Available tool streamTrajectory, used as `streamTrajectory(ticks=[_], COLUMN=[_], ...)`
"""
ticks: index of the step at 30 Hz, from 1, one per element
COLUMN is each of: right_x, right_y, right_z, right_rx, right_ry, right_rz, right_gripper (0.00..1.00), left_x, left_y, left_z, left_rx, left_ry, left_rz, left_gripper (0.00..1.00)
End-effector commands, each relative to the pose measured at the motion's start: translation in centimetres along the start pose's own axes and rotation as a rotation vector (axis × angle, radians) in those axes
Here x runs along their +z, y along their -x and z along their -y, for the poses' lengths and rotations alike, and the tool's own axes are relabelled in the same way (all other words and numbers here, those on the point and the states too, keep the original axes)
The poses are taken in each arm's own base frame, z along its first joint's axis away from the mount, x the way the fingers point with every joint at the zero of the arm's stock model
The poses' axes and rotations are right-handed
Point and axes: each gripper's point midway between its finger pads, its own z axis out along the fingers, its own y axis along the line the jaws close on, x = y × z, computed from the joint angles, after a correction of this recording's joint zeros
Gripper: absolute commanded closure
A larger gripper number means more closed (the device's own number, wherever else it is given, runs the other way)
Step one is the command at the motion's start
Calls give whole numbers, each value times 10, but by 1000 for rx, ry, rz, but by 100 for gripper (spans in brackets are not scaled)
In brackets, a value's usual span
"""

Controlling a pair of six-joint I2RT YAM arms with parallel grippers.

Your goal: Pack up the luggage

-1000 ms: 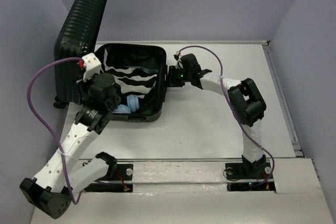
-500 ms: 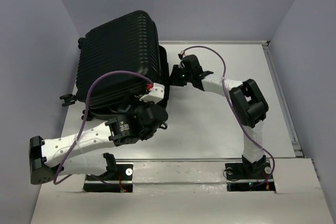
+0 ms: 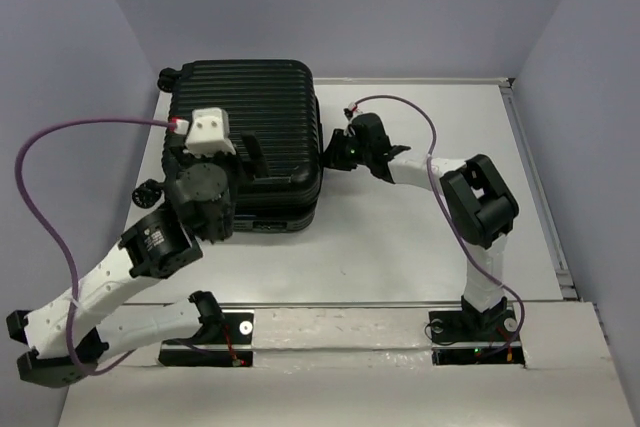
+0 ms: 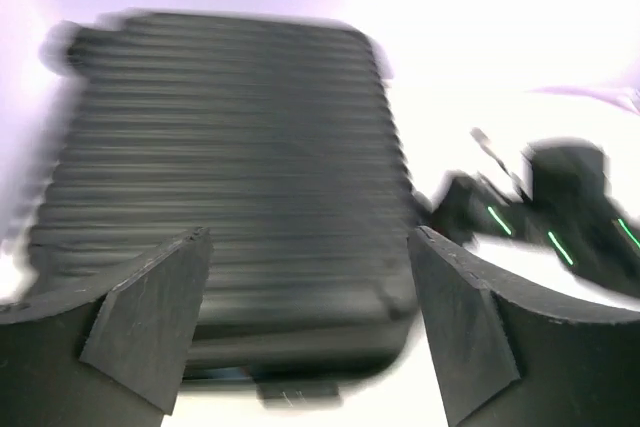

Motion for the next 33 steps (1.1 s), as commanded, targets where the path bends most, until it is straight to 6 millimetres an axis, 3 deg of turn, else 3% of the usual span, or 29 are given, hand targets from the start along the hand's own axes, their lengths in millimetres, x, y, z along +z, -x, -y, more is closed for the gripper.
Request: streamTrajectory(ticks=[1,4,5,9,13,15,16,17,19,20,23,26,28,29,31,32,33], right_x=[-21,-33,-39,-65,-105,-120,-125,-129,-142,-148,-170,-184,-188,-189,-187,-181,-177], right_y=[-4,-2,3,8,15,18,16,20,25,29,37,36,32,34,34,37,37], right_z=[5,20,31,61,89,91,93,96,96,101,107,111,116,116,114,107,104], right_rx=[-61,-49,-34,-30,-8,-20,-18,-25,-23,-11,15,17,16,12,14,14,13], right_ry=[-36,-65,-76,-116,-165,-171,-190,-223,-242,-258,-287,-331,-366,-369,-354,-311,-291], right_rz=[10,19,26,50,93,113,106,126,146,159,206,212,205,209,202,192,185], right_gripper=[93,93,93,93,93,93,90,77,56,52,46,46,40,45,68,90,92], left_x=[48,72,88,110,119,126,129,133,138,140,142,149,150,149,146,136,134], left_y=[31,35,25,2,-31,-55,-61,-74,-88,-93,-116,-146,-156,-163,-169,-183,-182], left_z=[-60,-97,-120,-161,-183,-198,-202,-207,-211,-211,-211,-198,-186,-180,-158,-150,-141], left_rx=[-130,-161,-170,-263,-314,-331,-336,-349,-356,-358,-355,-374,-384,-377,-347,-318,-306], left_ry=[196,285,318,342,364,392,405,409,420,415,417,336,281,256,196,176,148], left_rz=[37,19,-24,-81,-122,-160,-170,-197,-222,-235,-296,-375,-405,-424,-461,-507,-508], left_gripper=[8,9,10,16,21,24,24,26,27,29,34,40,46,48,51,54,55])
